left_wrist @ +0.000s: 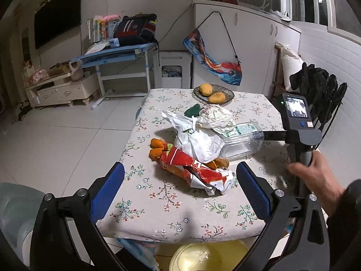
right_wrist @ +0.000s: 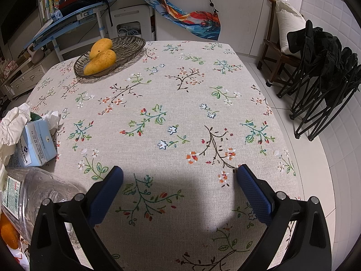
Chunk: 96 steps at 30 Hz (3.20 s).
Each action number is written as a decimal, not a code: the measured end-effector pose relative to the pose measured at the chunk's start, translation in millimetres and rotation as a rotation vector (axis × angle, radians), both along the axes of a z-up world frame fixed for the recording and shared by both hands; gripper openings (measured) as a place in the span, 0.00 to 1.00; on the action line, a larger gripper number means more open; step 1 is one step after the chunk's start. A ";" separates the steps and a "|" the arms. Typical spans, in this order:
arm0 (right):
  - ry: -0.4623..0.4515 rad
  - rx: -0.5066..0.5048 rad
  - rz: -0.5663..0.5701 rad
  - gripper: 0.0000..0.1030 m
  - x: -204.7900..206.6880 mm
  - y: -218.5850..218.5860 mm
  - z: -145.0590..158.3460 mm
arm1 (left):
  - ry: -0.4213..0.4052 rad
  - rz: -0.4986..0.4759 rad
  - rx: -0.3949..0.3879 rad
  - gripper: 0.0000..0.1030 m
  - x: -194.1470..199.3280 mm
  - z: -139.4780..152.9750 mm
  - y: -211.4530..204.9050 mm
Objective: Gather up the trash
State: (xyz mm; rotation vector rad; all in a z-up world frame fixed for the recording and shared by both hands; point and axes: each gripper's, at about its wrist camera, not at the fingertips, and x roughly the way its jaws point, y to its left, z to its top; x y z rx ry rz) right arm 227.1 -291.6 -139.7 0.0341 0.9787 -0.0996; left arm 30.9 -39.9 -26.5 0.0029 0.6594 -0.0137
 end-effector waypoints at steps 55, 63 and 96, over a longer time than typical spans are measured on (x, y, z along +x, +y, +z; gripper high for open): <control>-0.650 0.026 0.207 0.93 -284.3 48.0 124.5 | -0.107 0.024 0.011 0.93 -99.9 30.4 36.5; -0.648 0.037 0.198 0.93 -285.9 45.6 126.4 | -0.108 0.022 0.015 0.93 -99.6 30.6 36.7; -0.519 0.129 0.295 0.93 -251.0 55.3 118.3 | -0.053 -0.014 0.046 0.93 -52.2 5.5 31.5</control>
